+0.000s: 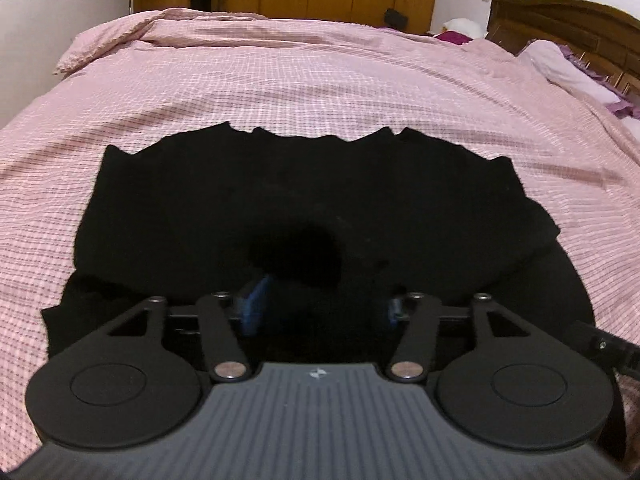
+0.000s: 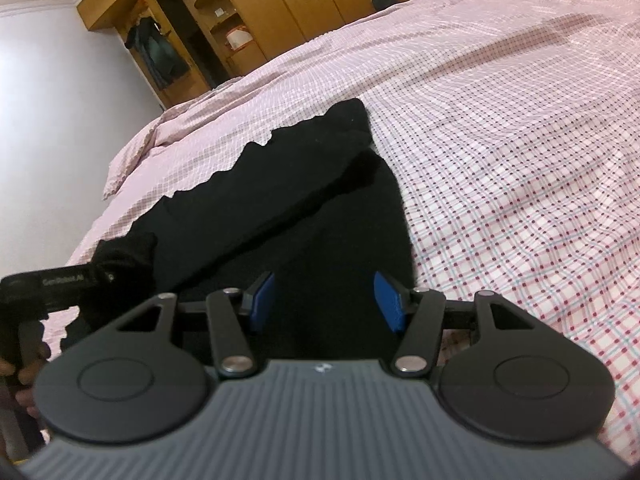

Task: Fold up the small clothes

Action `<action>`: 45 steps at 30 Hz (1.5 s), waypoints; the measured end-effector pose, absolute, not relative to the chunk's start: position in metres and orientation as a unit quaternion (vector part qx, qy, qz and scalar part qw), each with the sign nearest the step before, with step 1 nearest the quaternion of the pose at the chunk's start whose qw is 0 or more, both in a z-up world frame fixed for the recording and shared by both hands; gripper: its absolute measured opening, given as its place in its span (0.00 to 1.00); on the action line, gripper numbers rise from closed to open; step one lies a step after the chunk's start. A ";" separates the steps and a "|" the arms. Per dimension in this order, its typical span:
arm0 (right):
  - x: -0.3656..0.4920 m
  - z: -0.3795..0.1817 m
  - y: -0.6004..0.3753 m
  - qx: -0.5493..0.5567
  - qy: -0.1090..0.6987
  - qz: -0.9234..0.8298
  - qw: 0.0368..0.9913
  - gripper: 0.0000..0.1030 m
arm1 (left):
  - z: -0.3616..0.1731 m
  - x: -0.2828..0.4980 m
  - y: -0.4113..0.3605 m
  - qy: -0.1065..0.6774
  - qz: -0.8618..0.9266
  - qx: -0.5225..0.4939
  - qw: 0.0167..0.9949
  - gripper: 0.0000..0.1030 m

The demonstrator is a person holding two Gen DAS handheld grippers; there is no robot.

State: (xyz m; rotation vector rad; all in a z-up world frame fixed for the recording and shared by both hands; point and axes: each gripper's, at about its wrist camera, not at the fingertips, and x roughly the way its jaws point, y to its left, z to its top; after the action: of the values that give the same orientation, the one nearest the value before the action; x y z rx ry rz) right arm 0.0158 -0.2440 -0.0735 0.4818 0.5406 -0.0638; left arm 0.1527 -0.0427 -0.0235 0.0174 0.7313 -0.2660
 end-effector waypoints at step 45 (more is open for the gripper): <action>0.060 -0.053 -0.048 0.031 0.326 0.207 0.922 0.56 | 0.007 0.074 0.123 0.368 0.028 -0.040 0.929 0.74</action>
State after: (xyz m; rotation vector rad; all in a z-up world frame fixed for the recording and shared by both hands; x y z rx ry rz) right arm 0.0599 -0.0481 -0.0526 0.0636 0.6697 0.4245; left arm 0.0740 0.1228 0.0068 -0.0813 0.7531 0.0583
